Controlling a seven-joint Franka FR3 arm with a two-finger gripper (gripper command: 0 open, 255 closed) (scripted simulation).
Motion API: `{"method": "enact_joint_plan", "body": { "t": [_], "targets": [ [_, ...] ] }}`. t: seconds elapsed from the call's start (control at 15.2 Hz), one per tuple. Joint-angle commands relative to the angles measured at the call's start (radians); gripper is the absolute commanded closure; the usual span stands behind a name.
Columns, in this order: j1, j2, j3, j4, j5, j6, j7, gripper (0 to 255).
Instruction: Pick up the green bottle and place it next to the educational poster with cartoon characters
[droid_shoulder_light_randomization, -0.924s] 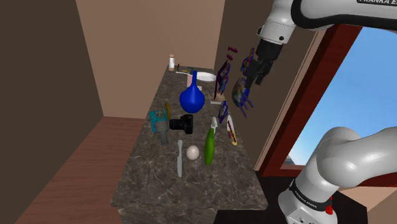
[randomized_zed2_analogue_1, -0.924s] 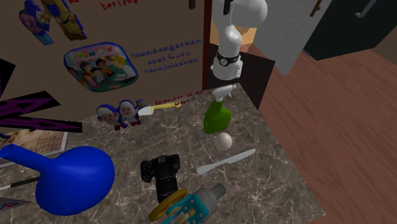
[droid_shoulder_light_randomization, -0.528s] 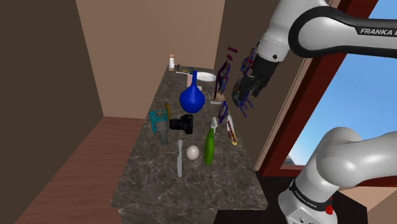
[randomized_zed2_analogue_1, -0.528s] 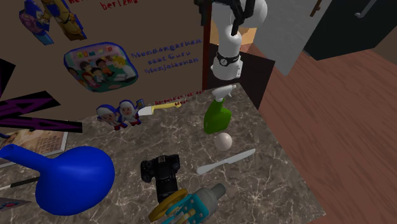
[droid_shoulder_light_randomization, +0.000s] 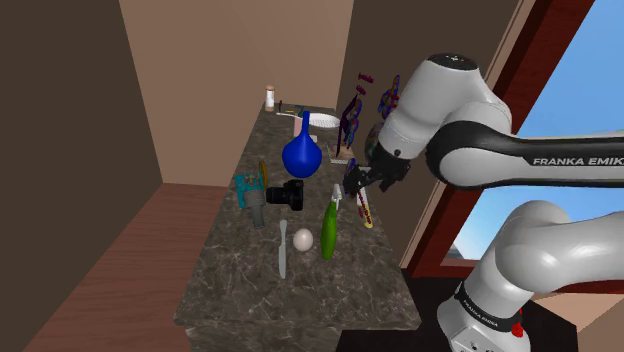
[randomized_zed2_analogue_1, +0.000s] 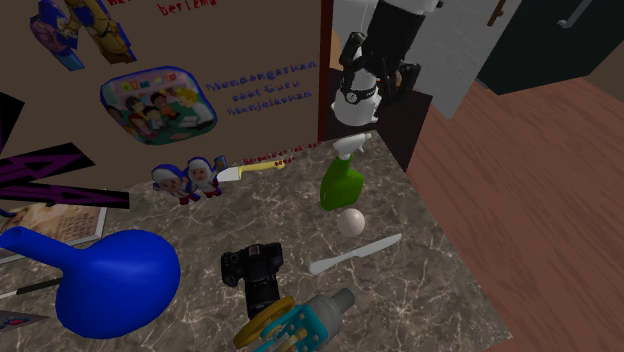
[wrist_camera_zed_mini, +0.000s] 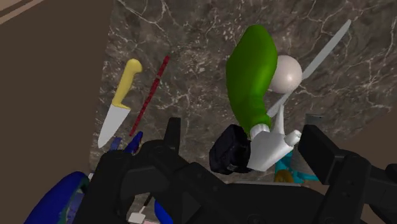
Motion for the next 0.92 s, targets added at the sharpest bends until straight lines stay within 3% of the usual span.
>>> {"method": "enact_joint_plan", "body": {
  "t": [0.0, 0.26, 0.53, 0.86],
  "targets": [
    [-0.029, 0.035, 0.1, -0.024, 0.014, 0.087, 0.122, 0],
    [-0.138, 0.136, 0.332, -0.037, 0.015, 0.247, 0.375, 0],
    [-0.338, 0.234, 0.598, 0.002, -0.025, 0.369, 0.625, 0],
    [-0.428, 0.29, 0.669, -0.014, -0.049, 0.462, 0.643, 0]
  ]
}}
